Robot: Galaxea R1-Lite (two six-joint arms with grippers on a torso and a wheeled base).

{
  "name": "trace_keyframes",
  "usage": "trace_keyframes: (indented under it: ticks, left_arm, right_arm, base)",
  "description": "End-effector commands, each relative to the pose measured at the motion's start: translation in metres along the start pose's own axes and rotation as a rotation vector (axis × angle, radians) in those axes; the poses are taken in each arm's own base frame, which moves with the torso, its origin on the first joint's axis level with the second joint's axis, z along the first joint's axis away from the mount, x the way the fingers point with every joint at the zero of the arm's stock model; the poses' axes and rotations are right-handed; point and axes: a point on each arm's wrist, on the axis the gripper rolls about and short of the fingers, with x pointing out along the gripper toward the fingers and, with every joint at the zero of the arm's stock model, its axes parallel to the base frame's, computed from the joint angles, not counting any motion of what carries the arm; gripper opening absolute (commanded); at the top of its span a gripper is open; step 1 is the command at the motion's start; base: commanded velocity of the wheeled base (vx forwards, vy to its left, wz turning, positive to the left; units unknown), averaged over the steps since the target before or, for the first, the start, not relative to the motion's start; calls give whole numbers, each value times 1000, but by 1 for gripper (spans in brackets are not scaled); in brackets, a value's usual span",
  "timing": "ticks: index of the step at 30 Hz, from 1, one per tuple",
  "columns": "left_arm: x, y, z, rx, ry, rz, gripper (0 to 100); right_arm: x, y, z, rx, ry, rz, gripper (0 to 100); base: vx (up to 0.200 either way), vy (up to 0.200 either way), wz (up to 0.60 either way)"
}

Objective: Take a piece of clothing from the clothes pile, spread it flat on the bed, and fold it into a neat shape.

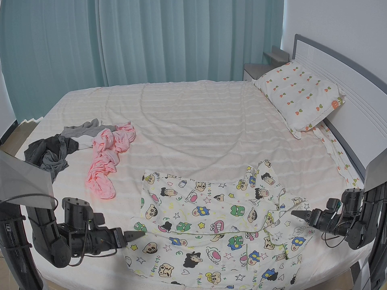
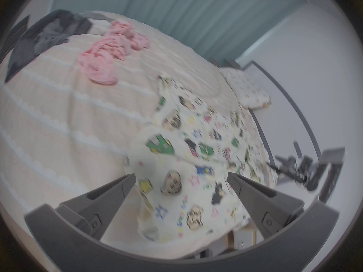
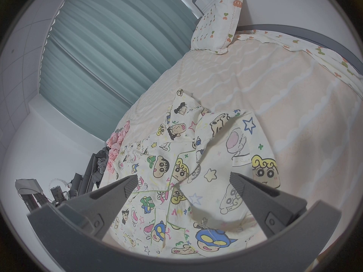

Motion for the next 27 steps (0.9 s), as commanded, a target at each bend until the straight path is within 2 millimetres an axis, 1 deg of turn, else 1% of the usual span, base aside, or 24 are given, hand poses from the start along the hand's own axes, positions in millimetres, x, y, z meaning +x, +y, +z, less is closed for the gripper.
trace_keyframes:
  ticks: [1, 4, 9, 16, 17, 27]
  left_arm:
    - [-5, -9, -19, 90, 111, 4, 100]
    - [-2, -8, -26, 97, 155, 40, 100]
    - [4, -2, -32, 148, 186, 99, 100]
    - [10, 2, -31, 153, 172, 146, 100]
    - [10, 2, -31, 152, 171, 151, 0]
    - [8, 11, -36, 136, 178, 255, 0]
  right_arm:
    - [-1, 0, 0, -3, -7, 4, 100]
    - [-2, -2, 1, 3, -11, -2, 100]
    - [-2, -1, 1, 2, -12, 0, 100]
    - [-2, -2, 1, 3, -11, -1, 100]
    - [-2, -1, 2, 1, -13, 0, 100]
    - [-2, -1, 2, 1, -13, 0, 100]
  base:
    - [0, 0, 0]
    - [0, 0, 0]
    - [0, 0, 0]
    - [0, 0, 0]
    - [0, 0, 0]
    - [0, 0, 0]
